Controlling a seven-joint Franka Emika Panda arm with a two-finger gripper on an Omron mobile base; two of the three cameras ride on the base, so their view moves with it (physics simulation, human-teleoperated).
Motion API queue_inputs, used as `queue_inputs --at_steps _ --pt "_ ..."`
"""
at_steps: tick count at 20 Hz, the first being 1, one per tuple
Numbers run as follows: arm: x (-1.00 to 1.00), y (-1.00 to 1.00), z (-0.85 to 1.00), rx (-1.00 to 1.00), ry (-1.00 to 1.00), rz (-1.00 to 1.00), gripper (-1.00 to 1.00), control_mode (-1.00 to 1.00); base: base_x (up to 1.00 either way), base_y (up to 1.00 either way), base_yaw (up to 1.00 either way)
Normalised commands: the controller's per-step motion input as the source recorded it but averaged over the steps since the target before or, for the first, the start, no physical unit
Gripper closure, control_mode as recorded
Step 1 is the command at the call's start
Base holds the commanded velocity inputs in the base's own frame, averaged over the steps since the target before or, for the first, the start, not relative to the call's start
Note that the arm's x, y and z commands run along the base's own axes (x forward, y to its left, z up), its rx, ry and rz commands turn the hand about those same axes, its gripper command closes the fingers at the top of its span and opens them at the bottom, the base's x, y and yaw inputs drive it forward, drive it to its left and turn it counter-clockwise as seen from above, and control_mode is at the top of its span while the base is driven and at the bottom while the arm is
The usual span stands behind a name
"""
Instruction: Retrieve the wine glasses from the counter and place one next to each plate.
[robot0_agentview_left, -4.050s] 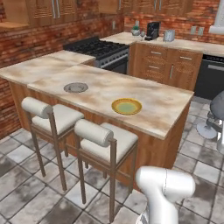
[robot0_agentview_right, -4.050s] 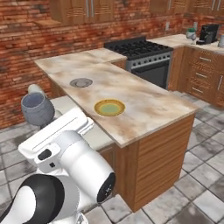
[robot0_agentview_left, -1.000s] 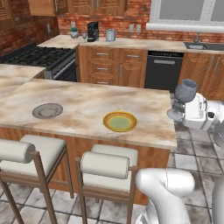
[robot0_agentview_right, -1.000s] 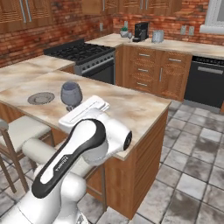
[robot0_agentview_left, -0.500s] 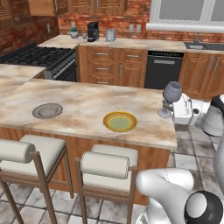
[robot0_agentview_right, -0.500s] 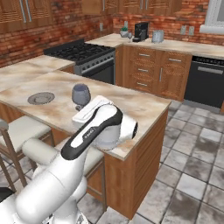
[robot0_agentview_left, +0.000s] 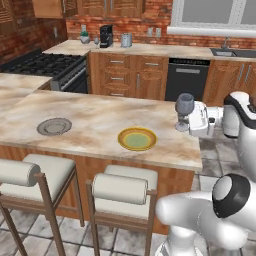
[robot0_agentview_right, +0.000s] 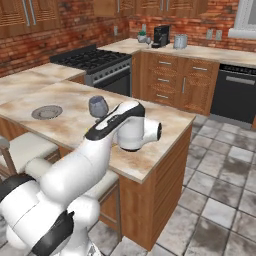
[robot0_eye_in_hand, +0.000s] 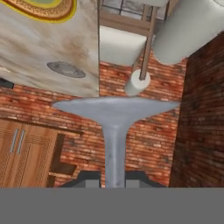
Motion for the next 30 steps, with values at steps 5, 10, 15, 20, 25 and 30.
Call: queue_inputs --at_steps 5,10,15,20,25,30 --pt "0.55 -0.02 -0.60 0.00 0.00 0.09 1.00 -1.00 0.00 0.00 0.00" --pt "0.48 -0.08 -0.58 0.00 0.02 0.05 1.00 -1.00 0.00 0.00 0.00" --pt "0.45 -0.14 -0.57 0.00 0.13 0.04 1.00 -1.00 0.00 0.00 0.00" --pt "0.38 -0.10 -0.50 0.00 0.12 0.01 1.00 -1.00 0.00 0.00 0.00" --pt "0.40 -0.01 -0.42 -0.01 0.05 0.00 1.00 -1.00 0.00 0.00 0.00" --pt "0.48 0.00 -0.27 0.00 0.00 0.00 1.00 -1.00 0.00 0.00 0.00"
